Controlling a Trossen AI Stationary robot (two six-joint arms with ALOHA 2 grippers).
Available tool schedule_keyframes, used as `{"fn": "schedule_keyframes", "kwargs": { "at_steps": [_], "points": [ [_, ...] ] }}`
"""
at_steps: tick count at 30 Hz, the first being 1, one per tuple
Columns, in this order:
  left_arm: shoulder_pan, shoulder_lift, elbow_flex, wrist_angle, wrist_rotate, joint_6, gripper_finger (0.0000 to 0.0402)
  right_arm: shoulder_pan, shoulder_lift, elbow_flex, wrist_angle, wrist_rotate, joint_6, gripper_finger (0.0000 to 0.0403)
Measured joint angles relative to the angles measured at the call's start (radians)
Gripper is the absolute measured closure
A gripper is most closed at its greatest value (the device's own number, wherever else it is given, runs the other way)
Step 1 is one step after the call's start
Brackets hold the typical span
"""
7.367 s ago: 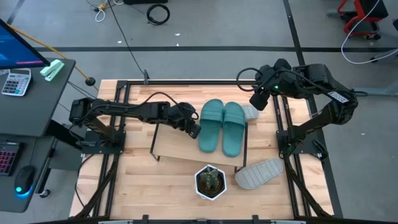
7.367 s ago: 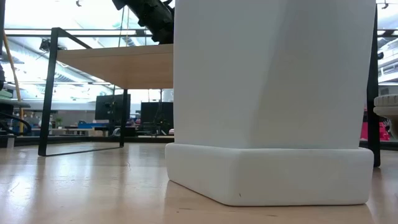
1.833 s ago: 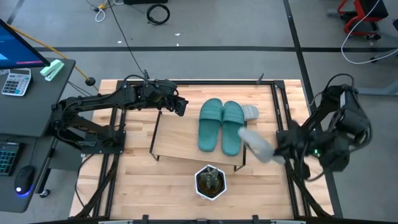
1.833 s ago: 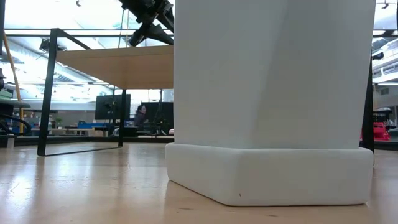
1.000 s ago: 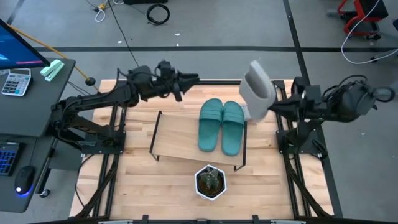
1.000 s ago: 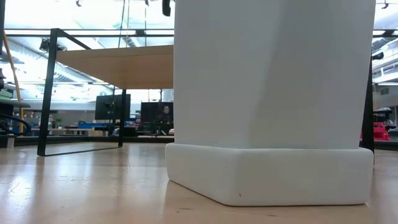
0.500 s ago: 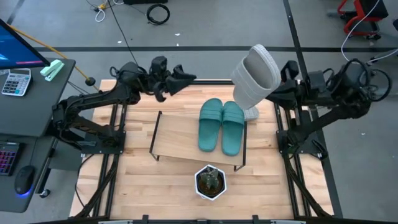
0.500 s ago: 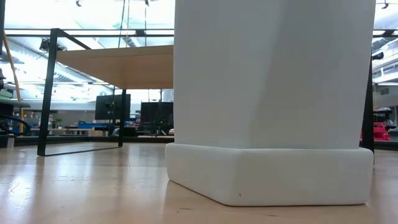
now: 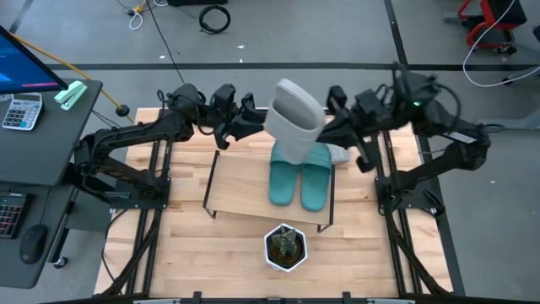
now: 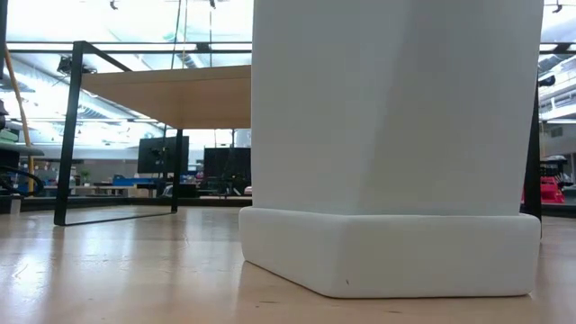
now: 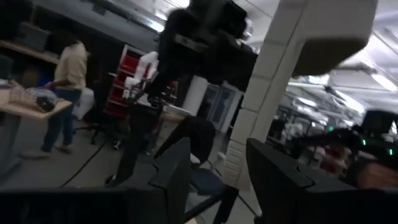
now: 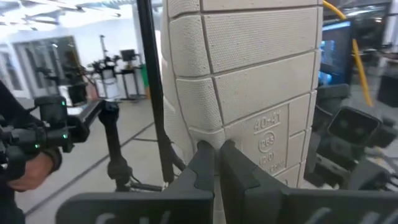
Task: Pick and place slides into the shelf
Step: Put the bottom gray slide on the shelf
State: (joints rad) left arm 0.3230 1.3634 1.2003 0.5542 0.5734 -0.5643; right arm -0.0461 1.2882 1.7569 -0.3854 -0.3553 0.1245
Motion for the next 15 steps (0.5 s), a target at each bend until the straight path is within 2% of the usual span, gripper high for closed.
{"fn": "schedule_keyframes", "kwargs": {
  "at_steps": [5, 10, 15],
  "points": [
    [-0.002, 0.000, 0.000, -0.010, 0.028, 0.032, 0.0239, -0.080, 0.052, 0.000, 0.104, -0.121, 0.064, 0.0396],
    [-0.001, 0.000, 0.000, 0.002, 0.036, 0.039, 0.0239, -0.123, 0.088, 0.000, 0.109, -0.181, 0.085, 0.0396],
    [0.000, 0.000, -0.001, 0.008, 0.100, 0.039, 0.0239, -0.156, 0.101, 0.000, 0.111, -0.216, 0.089, 0.0397]
  ]
}}
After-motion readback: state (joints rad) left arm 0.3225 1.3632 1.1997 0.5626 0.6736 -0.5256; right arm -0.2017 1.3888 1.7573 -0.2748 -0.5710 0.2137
